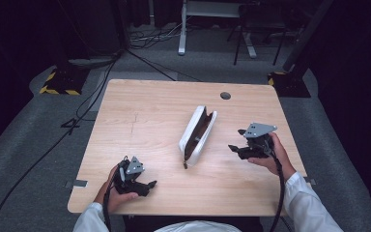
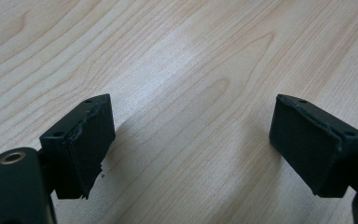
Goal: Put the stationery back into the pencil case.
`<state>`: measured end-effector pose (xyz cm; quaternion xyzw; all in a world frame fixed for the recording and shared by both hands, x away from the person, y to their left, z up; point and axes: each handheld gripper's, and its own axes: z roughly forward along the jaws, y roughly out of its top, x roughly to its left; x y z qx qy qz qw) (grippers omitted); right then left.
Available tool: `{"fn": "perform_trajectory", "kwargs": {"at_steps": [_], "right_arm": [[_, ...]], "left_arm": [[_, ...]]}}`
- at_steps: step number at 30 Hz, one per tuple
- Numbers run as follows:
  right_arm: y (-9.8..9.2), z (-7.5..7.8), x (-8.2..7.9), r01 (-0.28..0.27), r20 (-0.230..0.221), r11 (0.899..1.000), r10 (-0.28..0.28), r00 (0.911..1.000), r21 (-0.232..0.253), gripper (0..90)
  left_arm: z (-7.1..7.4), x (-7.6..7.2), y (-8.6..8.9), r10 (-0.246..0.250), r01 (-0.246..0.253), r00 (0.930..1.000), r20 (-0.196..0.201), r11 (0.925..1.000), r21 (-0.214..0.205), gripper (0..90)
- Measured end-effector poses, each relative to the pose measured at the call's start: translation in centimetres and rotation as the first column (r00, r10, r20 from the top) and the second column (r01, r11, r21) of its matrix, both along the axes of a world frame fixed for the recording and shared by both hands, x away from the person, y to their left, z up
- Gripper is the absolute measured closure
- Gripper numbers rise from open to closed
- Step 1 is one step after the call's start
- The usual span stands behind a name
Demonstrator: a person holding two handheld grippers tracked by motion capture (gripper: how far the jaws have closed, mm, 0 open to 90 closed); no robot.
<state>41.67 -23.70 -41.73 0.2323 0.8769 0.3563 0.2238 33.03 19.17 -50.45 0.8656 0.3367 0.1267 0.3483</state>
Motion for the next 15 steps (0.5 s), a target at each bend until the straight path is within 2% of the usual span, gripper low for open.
{"fn": "perform_trajectory", "kwargs": {"at_steps": [15], "right_arm": [[-2.5, -2.4, -1.5, 0.025, -0.025, 0.998, -0.026, 0.9993, -0.049, 29.9]], "left_arm": [[0.0, 0.0, 0.0, 0.000, 0.000, 1.0000, 0.000, 1.0000, 0.001, 14.6]]}}
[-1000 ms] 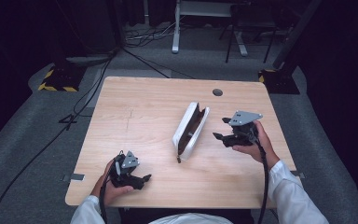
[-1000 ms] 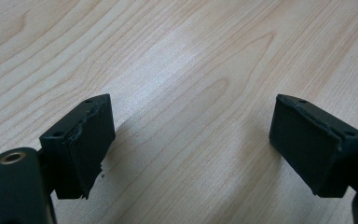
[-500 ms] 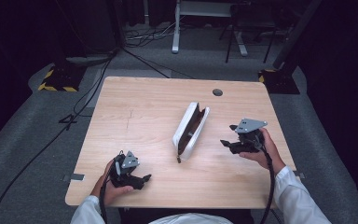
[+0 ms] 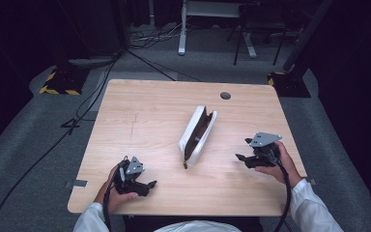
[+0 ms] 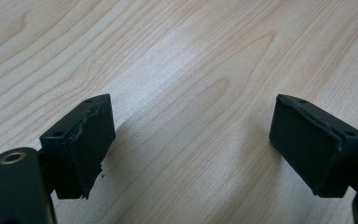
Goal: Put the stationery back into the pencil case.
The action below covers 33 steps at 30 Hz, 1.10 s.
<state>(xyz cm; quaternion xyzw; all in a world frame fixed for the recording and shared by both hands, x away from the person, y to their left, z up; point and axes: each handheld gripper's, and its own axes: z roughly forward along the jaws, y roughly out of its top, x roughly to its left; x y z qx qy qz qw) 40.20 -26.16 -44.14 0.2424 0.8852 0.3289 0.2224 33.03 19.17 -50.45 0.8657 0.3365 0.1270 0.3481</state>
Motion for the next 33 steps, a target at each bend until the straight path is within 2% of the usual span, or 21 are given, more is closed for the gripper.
{"fn": "perform_trajectory", "kwargs": {"at_steps": [6, 18, 23, 27, 33], "right_arm": [[-1.6, -1.0, -0.8, 0.017, -0.011, 1.000, -0.017, 0.9998, -0.015, 29.2], [-5.5, -3.0, -3.3, 0.068, -0.045, 0.998, -0.068, 0.9966, -0.002, 27.6], [-8.0, -4.1, -4.6, 0.108, -0.094, 0.993, -0.103, 0.9903, 0.057, 29.1], [-9.7, -4.8, -5.5, 0.149, -0.111, 0.985, -0.138, 0.9841, 0.090, 29.1], [-11.4, -5.7, -6.4, 0.206, -0.137, 0.969, -0.187, 0.9728, 0.139, 28.7]], "left_arm": [[0.0, 0.0, 0.0, 0.004, -0.004, 1.0000, 0.002, 1.0000, 0.002, 14.2], [0.0, 0.0, 0.0, 0.004, -0.004, 1.0000, 0.002, 1.0000, 0.002, 14.1], [0.0, 0.0, 0.0, 0.004, -0.004, 1.0000, 0.002, 1.0000, 0.002, 14.1], [0.0, 0.0, 0.0, 0.007, -0.007, 1.0000, -0.001, 1.0000, -0.002, 14.1], [0.0, 0.0, -0.1, 0.008, -0.008, 1.0000, -0.002, 1.0000, -0.002, 14.2]]}}
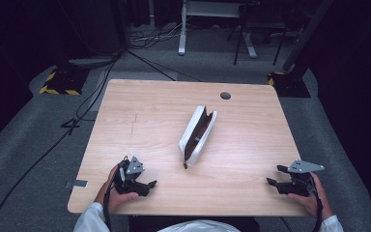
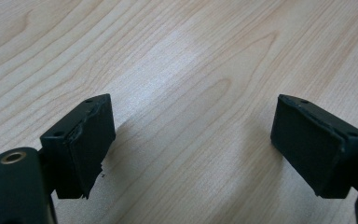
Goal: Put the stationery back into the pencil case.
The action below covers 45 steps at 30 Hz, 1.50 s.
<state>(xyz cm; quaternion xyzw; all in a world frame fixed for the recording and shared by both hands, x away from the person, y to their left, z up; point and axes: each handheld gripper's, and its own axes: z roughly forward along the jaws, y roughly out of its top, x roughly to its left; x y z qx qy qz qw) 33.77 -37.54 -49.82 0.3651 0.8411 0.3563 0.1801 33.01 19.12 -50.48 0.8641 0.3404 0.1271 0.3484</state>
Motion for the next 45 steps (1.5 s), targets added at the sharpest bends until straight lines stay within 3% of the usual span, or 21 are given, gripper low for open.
{"fn": "perform_trajectory", "kwargs": {"at_steps": [5, 20, 45], "right_arm": [[-1.13, -0.51, -0.15, 0.051, -0.010, 0.997, -0.051, 0.9987, 0.059, 28.1], [-0.77, -0.57, -0.17, 0.063, 0.003, 0.997, -0.063, 0.9980, 0.037, 25.0], [-0.83, -0.58, -0.08, 0.068, -0.008, 0.997, -0.067, 0.9977, 0.043, 24.6]], "left_arm": [[0.00, 0.02, 0.00, 0.007, -0.007, 1.0000, 0.000, 1.0000, 0.000, 14.1], [0.00, 0.12, -0.02, 0.006, -0.006, 1.0000, -0.003, 1.0000, -0.001, 13.7], [0.00, 0.31, -0.08, 0.017, -0.017, 0.9999, -0.003, 0.9999, -0.001, 13.5]]}}
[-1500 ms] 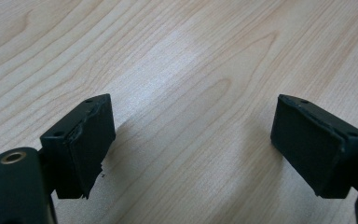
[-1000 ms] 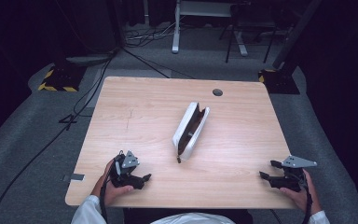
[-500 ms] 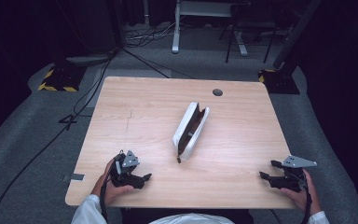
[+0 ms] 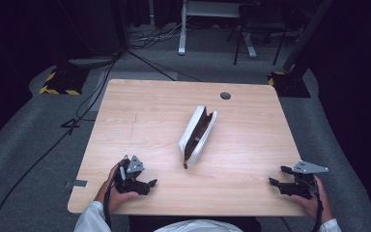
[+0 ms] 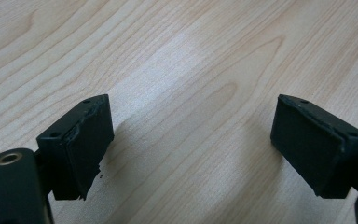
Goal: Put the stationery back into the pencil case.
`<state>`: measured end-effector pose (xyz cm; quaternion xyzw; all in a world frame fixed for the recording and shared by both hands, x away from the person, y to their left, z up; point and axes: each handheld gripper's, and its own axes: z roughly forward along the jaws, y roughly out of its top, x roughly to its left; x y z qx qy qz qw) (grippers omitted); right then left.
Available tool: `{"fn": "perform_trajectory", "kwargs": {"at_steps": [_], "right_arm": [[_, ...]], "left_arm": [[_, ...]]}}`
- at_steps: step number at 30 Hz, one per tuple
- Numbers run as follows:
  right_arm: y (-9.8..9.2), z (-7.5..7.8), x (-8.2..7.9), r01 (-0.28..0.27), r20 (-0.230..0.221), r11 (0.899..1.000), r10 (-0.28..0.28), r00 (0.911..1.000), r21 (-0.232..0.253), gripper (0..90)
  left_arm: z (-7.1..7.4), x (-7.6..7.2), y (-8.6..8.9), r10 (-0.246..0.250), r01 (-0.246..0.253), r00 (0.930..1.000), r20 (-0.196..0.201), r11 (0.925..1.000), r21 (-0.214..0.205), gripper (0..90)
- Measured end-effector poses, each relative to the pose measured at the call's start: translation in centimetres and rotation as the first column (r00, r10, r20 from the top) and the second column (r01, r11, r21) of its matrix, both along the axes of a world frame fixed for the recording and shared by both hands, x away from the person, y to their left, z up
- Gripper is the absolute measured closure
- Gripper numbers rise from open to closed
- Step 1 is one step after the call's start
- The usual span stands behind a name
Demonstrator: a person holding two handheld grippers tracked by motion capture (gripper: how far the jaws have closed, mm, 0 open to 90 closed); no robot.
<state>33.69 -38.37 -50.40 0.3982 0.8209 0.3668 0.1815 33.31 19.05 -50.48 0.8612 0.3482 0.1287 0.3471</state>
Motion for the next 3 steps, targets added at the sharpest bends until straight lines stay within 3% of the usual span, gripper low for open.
{"fn": "perform_trajectory", "kwargs": {"at_steps": [3], "right_arm": [[0.00, 0.00, 0.00, 0.001, 0.000, 1.000, -0.001, 1.0000, 0.000, 24.5]], "left_arm": [[-0.01, 0.04, -0.02, 0.007, -0.007, 1.0000, 0.001, 1.0000, -0.001, 13.5]]}}
